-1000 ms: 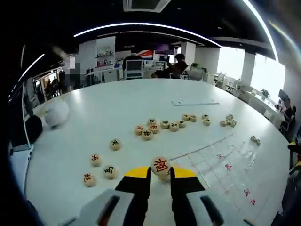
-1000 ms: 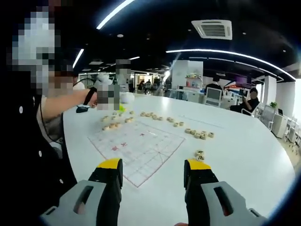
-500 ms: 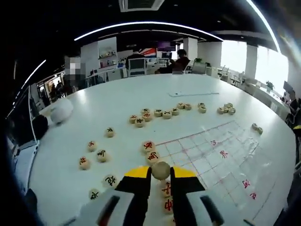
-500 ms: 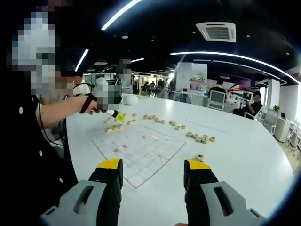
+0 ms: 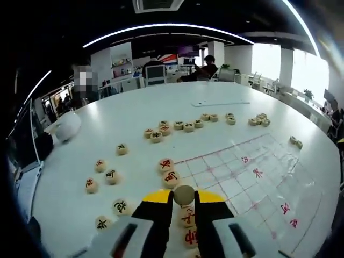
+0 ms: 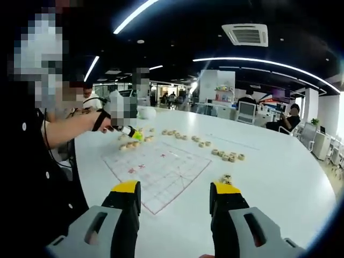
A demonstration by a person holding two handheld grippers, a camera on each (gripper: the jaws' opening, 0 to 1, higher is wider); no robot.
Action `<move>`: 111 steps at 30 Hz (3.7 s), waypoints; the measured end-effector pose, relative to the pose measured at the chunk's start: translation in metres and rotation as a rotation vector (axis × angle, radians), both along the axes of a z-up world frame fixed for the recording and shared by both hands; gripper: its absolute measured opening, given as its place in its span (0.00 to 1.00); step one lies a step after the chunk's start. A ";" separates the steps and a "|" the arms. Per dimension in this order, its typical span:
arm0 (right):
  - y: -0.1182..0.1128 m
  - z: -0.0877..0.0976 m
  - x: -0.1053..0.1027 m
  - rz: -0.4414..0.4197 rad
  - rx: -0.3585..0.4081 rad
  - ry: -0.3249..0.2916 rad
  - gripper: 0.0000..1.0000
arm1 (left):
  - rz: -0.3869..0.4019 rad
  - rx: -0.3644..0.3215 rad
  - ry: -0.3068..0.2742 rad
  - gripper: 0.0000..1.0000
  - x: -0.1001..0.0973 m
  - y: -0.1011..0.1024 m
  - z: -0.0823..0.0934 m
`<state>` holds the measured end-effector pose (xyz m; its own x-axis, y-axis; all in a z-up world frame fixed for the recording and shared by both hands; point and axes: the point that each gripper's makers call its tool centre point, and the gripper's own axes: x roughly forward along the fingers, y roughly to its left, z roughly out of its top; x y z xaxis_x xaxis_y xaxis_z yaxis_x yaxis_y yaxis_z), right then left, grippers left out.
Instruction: Pick up the chess pieces one by one and place each piece onto its starting position on the chessboard, setting the pieces on their correct points until all the chess pieces are arranged in the starting layout
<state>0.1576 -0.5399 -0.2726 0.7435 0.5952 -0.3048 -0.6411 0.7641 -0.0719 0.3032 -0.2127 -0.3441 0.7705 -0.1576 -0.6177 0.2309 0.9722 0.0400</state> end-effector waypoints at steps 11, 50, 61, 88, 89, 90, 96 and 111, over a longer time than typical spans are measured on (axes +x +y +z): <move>0.014 -0.001 0.003 0.039 0.021 0.021 0.53 | -0.055 -0.023 -0.116 0.18 -0.006 -0.003 0.027; 0.229 0.049 0.049 0.416 1.017 0.966 0.37 | -0.580 -0.418 -0.486 0.18 -0.101 -0.080 0.140; 0.236 0.052 0.042 0.442 1.059 1.056 0.24 | -0.590 -0.449 -0.475 0.18 -0.100 -0.086 0.136; 0.242 0.062 0.041 0.467 1.104 1.077 0.19 | -0.587 -0.433 -0.542 0.18 -0.101 -0.081 0.143; 0.242 0.062 0.040 0.466 1.107 1.082 0.19 | -0.591 -0.427 -0.551 0.18 -0.101 -0.081 0.143; 0.243 0.062 0.040 0.465 1.108 1.084 0.19 | -0.594 -0.417 -0.558 0.18 -0.102 -0.081 0.143; 0.241 0.049 0.060 0.377 1.066 0.994 0.03 | -0.588 -0.402 -0.562 0.08 -0.104 -0.079 0.138; 0.234 0.008 0.044 0.378 0.629 0.647 0.03 | -0.309 -0.311 -0.567 0.04 -0.102 -0.015 0.060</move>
<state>0.2011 -0.3060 -0.2650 0.2716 0.9533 -0.1322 -0.6236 0.2789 0.7303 0.2016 -0.2276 -0.2837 0.8512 -0.5241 -0.0260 0.5233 0.8515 -0.0329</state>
